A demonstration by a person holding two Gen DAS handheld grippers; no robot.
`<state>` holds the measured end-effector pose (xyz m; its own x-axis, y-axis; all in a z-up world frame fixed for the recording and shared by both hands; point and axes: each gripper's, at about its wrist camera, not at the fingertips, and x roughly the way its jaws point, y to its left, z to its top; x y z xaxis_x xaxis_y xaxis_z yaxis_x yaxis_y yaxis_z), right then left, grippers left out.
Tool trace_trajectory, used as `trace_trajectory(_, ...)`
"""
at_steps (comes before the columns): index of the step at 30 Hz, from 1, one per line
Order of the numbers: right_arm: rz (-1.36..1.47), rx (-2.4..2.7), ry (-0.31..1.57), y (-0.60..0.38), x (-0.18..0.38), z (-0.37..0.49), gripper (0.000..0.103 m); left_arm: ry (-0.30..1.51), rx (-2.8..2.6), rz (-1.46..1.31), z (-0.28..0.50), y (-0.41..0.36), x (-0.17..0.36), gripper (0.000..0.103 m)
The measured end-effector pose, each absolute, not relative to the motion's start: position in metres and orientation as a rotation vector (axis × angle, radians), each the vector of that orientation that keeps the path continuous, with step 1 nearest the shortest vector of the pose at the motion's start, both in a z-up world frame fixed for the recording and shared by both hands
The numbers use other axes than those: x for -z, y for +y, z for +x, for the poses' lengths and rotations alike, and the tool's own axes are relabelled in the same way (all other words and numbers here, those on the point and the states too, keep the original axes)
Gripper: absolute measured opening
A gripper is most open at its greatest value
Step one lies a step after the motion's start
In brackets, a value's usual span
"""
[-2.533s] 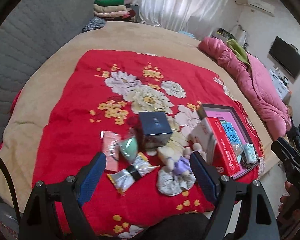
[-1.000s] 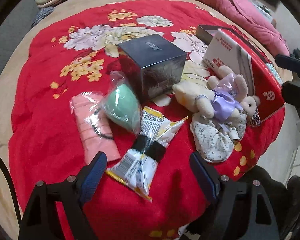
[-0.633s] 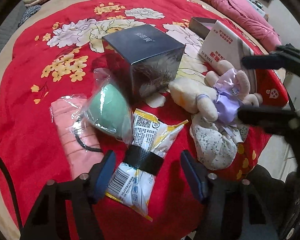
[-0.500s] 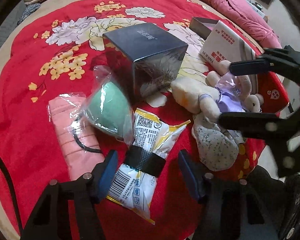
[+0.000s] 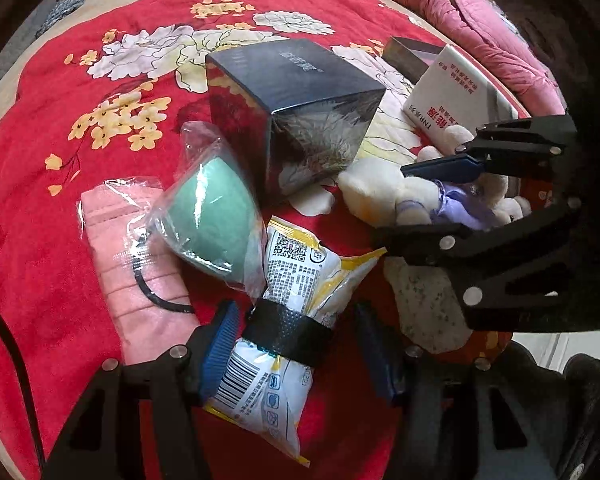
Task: Organize soft objects
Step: 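Grasp the teddy bear in purple dress with the right gripper while the left grasps the snack packet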
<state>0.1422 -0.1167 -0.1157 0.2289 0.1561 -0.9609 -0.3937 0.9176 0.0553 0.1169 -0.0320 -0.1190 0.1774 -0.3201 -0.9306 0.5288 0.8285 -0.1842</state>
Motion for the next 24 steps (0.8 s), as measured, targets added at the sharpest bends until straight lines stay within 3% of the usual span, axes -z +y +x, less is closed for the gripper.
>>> trace_trajectory(12,-0.008,-0.347,1.162,-0.154,0.069,0.122,0.048,1.255,0.529,0.193,0.112,-0.037,0.117,0.048)
trace_trajectory(24,0.123,-0.324,1.103,-0.172,0.048,0.098,0.048,1.244,0.484,0.111,0.092,-0.034,0.1,0.047)
